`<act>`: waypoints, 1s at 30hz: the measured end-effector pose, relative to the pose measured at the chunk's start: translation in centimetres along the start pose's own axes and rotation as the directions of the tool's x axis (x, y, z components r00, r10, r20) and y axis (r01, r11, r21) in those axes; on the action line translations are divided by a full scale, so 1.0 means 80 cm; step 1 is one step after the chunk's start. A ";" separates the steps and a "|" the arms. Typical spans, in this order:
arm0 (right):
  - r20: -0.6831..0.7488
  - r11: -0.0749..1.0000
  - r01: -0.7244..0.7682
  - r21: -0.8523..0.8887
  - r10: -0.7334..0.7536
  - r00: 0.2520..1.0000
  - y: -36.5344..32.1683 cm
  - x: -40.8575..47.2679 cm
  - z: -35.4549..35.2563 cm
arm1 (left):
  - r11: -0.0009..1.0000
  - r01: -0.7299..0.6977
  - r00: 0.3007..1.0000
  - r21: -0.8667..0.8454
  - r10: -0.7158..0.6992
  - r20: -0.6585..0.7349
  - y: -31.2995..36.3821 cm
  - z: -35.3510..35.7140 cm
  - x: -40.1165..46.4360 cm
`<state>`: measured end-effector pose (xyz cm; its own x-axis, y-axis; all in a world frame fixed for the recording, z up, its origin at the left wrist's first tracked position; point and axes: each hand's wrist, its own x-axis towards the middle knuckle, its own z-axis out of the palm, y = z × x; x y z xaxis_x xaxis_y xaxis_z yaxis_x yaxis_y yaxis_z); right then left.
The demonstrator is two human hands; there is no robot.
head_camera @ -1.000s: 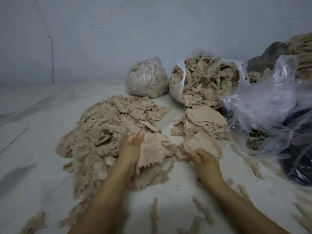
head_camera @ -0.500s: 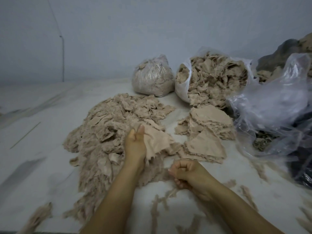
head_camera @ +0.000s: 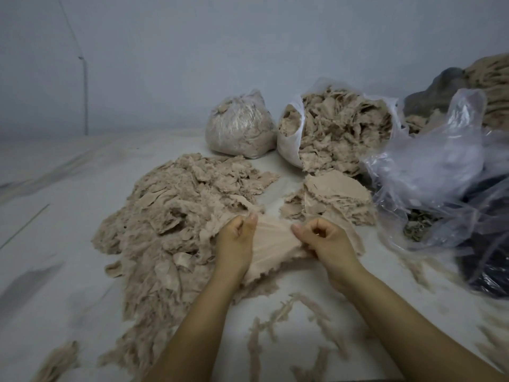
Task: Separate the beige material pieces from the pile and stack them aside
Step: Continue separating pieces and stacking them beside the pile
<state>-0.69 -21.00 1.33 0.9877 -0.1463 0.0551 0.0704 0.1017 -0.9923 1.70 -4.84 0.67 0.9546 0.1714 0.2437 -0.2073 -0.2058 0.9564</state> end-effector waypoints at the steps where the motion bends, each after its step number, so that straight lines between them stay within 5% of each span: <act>1: -0.057 0.999 0.012 -0.047 -0.015 0.998 -0.004 0.007 -0.008 | 1.000 -0.001 1.000 0.025 0.001 -0.010 0.002 -0.001 0.004; 3: -0.199 0.988 0.046 -0.147 -0.075 0.977 -0.012 0.030 -0.031 | 0.999 0.014 0.999 0.042 -0.013 -0.047 0.004 -0.008 0.013; 5: -0.250 0.893 0.030 -0.449 -0.158 0.955 -0.016 0.056 -0.062 | 0.994 -0.007 0.995 0.105 0.017 -0.098 0.004 -0.022 0.020; 8: -0.234 0.479 -0.124 -0.869 -0.176 0.956 -0.006 0.073 -0.075 | 0.939 -0.130 0.984 0.318 0.162 -0.075 -0.002 -0.043 0.028; 11: -0.034 0.546 0.102 -0.832 -0.233 0.972 0.006 0.068 -0.022 | 0.768 -0.310 0.947 0.560 0.305 0.106 -0.006 -0.058 0.032; 13: 0.115 0.615 0.195 -0.764 -0.167 0.979 0.016 0.063 0.023 | 0.610 -0.291 0.946 0.737 0.298 0.127 -0.017 -0.069 0.035; 15: 0.179 0.643 0.209 -0.737 -0.112 0.977 0.023 0.060 0.055 | 0.574 -0.188 0.969 0.797 0.238 0.057 -0.020 -0.081 0.035; 18: 0.197 0.590 0.219 -0.777 -0.103 0.975 0.031 0.063 0.078 | 0.781 -0.113 0.990 0.614 0.142 0.003 -0.016 -0.092 0.037; 22: 0.238 0.597 0.290 -0.748 -0.166 0.957 0.025 0.059 0.101 | 0.992 0.053 0.995 0.117 -0.062 0.076 -0.005 -0.095 0.046; 27: 0.280 0.920 0.162 -0.356 -0.060 0.958 0.012 0.045 0.121 | 0.962 0.122 0.979 -0.242 -0.076 0.191 0.007 -0.095 0.045; 30: 0.377 0.954 0.099 -0.284 0.015 0.926 0.005 0.036 0.109 | 0.811 0.302 0.950 -0.501 -0.215 0.224 0.007 -0.095 0.042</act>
<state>3.38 -12.80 2.07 0.9685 0.2367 0.0774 0.1258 -0.1967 -0.9724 3.14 2.95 3.27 0.9999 -0.0088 -0.0104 0.0129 0.3679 0.9298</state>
